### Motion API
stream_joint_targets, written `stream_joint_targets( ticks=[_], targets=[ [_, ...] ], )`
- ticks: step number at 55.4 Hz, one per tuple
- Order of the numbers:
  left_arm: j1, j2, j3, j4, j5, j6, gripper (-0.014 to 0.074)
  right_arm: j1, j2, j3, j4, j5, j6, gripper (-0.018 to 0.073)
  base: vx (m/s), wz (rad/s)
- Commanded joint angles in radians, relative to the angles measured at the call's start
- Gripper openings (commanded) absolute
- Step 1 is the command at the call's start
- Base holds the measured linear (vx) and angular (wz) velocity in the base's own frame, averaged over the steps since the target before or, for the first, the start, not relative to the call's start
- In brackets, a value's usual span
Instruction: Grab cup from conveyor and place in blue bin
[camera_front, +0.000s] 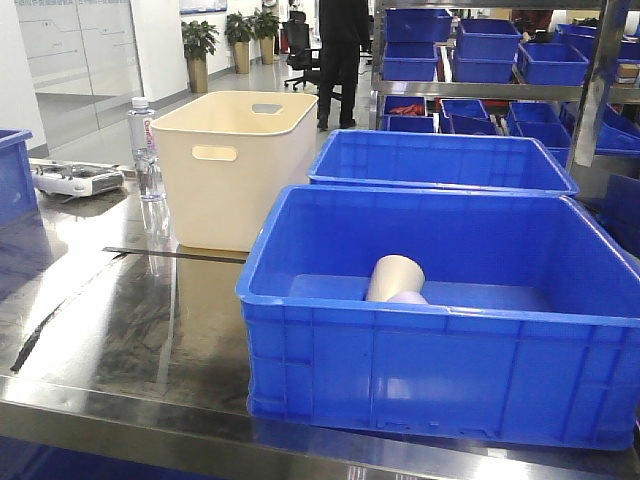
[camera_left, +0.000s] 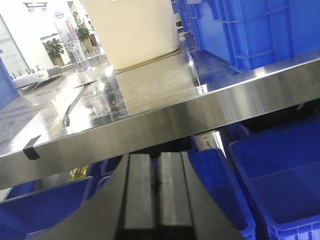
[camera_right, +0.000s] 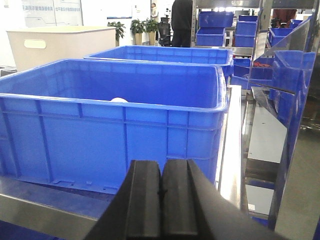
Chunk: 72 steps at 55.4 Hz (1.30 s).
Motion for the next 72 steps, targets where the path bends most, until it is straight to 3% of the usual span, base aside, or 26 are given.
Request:
stream_joint_targets(
  ticks=[1, 39, 56, 64, 68, 72],
  targets=[
    [0.000, -0.018, 0.013, -0.003, -0.086, -0.008, 0.0000, -0.003, 0.018, -0.026, -0.011, -0.088, 0.000, -0.0009, 0.00, 0.00],
    [0.000, -0.018, 0.013, -0.003, -0.086, -0.008, 0.0000, -0.003, 0.018, -0.022, -0.017, -0.090, -0.004, -0.0009, 0.00, 0.00],
    [0.000, -0.018, 0.013, -0.003, -0.086, -0.008, 0.0000, -0.003, 0.015, 0.385, 0.077, -0.334, 0.004, -0.0009, 0.00, 0.00],
    [0.000, -0.018, 0.013, -0.003, -0.086, -0.008, 0.0000, -0.003, -0.078, 0.523, 0.046, -0.365, 0.003, -0.0009, 0.00, 0.00],
    [0.000, -0.018, 0.013, -0.003, -0.086, -0.008, 0.0000, -0.003, -0.159, 0.520, 0.010, -0.290, 0.003, -0.0009, 0.00, 0.00],
    [0.000, -0.018, 0.013, -0.003, -0.086, -0.008, 0.0000, -0.003, -0.173, 0.521, -0.033, -0.307, 0.003, -0.0009, 0.00, 0.00]
  ],
)
